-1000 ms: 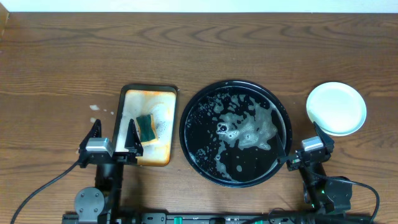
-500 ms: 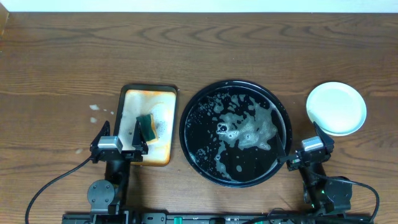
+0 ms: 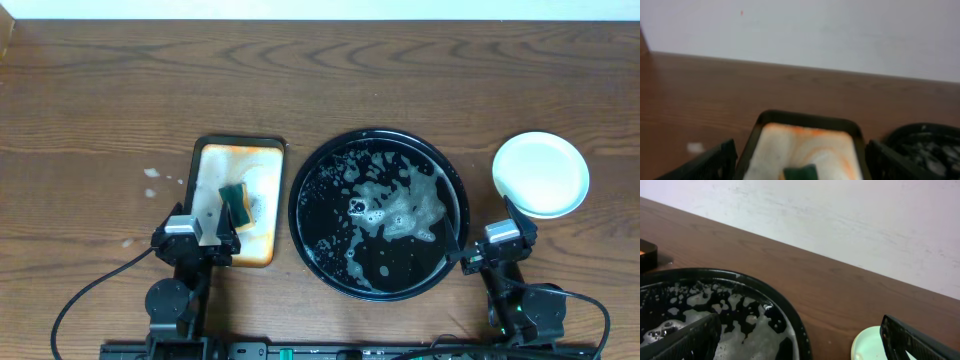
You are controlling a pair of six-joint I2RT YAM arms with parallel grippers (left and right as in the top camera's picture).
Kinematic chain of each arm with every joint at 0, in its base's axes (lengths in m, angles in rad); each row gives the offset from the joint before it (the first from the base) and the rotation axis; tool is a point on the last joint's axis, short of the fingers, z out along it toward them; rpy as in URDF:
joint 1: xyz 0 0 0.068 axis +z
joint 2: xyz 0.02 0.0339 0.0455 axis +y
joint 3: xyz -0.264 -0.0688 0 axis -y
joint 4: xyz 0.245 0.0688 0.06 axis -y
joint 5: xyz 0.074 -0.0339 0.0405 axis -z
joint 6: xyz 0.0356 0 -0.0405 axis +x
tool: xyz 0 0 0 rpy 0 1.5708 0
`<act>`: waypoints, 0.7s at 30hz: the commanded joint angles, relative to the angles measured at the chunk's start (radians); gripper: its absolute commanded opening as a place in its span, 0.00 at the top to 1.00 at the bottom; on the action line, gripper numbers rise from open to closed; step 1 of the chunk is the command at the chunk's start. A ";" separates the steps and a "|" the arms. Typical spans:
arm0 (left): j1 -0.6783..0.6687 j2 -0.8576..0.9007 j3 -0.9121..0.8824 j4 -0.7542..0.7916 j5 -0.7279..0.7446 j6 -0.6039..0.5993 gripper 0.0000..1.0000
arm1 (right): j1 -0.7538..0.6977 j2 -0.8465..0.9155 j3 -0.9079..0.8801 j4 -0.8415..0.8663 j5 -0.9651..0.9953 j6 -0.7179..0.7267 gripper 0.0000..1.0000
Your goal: Clean dirty plates on tray and stack at the side
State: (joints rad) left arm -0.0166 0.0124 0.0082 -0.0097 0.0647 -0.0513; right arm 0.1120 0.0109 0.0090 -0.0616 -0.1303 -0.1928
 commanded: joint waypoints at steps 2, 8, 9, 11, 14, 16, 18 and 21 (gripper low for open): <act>0.005 0.007 -0.003 -0.057 -0.006 0.006 0.17 | 0.003 -0.006 -0.004 0.000 -0.001 -0.010 0.01; 0.005 0.021 -0.003 -0.057 -0.006 0.006 0.17 | 0.003 -0.006 -0.004 0.001 -0.002 -0.010 0.01; 0.005 0.023 -0.003 -0.057 -0.006 0.006 0.17 | 0.003 -0.006 -0.004 0.001 -0.001 -0.010 0.01; 0.005 0.025 -0.003 -0.057 -0.006 0.006 0.17 | 0.003 -0.006 -0.004 0.000 -0.001 -0.010 0.01; 0.005 0.025 -0.003 -0.057 -0.006 0.006 0.17 | 0.003 -0.006 -0.004 0.000 -0.001 -0.010 0.01; 0.005 0.025 -0.003 -0.057 -0.006 0.006 0.17 | 0.003 -0.006 -0.004 0.000 -0.001 -0.010 0.01; 0.005 0.025 -0.003 -0.057 -0.006 0.006 0.17 | 0.003 -0.006 -0.004 0.000 -0.001 -0.010 0.01; 0.005 0.024 -0.003 -0.057 -0.006 0.006 0.17 | 0.003 -0.006 -0.004 0.000 -0.002 -0.010 0.01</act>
State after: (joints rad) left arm -0.0154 0.0360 0.0116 -0.0196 0.0601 -0.0513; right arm 0.1120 0.0109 0.0090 -0.0616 -0.1303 -0.1928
